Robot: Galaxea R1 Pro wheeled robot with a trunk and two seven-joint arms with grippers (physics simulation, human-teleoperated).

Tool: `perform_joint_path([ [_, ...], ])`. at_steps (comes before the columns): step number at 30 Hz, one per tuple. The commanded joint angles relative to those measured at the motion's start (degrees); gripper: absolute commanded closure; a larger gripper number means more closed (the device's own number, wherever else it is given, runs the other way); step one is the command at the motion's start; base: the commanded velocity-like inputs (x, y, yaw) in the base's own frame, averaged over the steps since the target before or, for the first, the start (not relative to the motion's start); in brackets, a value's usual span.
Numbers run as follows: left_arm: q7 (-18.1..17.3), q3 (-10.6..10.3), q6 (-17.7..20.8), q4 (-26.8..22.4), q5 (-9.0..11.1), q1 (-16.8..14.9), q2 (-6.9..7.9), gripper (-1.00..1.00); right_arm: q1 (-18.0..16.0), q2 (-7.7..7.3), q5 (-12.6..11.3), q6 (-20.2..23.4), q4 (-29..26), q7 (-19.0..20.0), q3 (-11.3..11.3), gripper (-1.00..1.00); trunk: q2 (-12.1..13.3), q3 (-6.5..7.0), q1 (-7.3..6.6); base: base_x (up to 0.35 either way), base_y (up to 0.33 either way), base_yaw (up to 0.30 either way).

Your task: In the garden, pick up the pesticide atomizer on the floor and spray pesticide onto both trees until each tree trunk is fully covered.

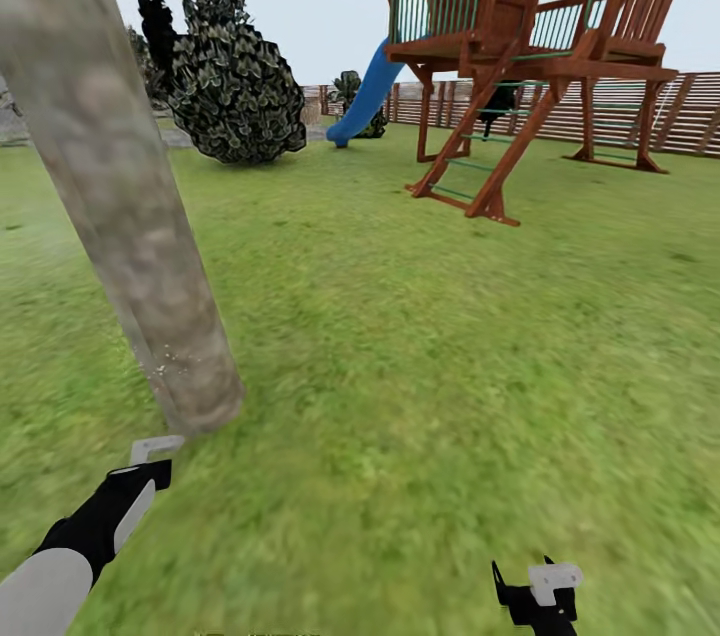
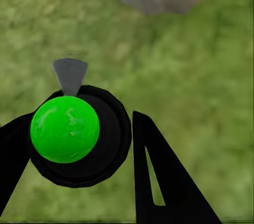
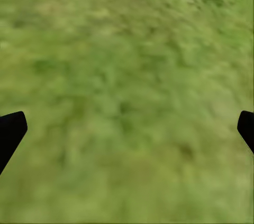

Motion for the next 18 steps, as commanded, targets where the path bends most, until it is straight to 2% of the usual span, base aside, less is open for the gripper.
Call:
perform_joint_path([
  [1,0.32,-0.08,0.28,-0.11,0.53,-0.03,0.00,1.00,-0.04,0.01,0.60,-0.22,0.06,-0.04,-0.45,-1.00,-0.02,-0.05,-0.01,0.004,-0.267,0.276],
  [7,0.32,-0.08,0.39,-0.11,0.67,-0.03,0.00,1.00,-0.04,0.01,0.60,-0.22,0.06,-0.04,-0.46,-1.00,-0.02,-0.05,-0.01,0.015,-0.268,0.227],
  [15,0.32,-0.06,0.53,-0.11,0.91,-0.03,0.00,1.00,-0.04,-0.06,0.60,-0.22,0.06,-0.04,-0.53,-1.00,-0.02,-0.05,-0.01,0.048,-0.265,0.010],
  [18,0.32,-0.01,0.49,-0.28,0.96,-0.03,0.00,1.00,-0.04,-0.07,0.59,-0.22,0.02,-0.04,-0.54,-1.00,-0.02,-0.05,-0.01,0.000,-0.089,0.033],
])
